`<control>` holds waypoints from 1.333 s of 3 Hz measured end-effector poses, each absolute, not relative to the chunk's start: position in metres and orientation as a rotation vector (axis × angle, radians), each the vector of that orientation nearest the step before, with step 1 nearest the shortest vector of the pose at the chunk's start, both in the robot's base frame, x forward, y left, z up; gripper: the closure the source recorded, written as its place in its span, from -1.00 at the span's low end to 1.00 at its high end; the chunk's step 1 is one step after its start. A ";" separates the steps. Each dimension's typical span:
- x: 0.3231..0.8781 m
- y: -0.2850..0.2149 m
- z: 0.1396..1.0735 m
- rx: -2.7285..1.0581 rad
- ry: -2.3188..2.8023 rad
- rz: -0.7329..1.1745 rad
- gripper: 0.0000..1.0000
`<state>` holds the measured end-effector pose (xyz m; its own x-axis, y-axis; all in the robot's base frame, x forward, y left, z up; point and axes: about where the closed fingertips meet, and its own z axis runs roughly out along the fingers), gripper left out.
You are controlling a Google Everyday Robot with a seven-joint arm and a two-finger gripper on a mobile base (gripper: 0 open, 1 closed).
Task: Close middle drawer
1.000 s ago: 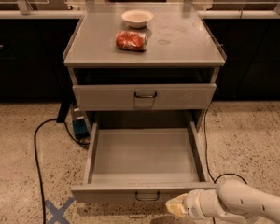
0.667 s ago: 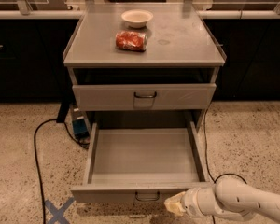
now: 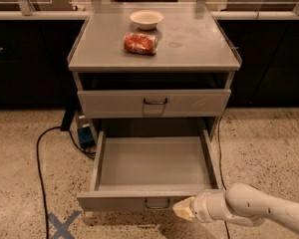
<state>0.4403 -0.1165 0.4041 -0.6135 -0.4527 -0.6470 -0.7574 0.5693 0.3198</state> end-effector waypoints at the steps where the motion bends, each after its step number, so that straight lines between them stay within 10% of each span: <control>1: 0.465 -0.118 0.405 -0.952 2.243 0.713 1.00; 4: 0.485 -0.128 0.404 -0.921 2.223 0.684 1.00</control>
Offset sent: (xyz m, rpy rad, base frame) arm 0.0188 -0.0014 0.0005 -0.0121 -0.0716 -0.0233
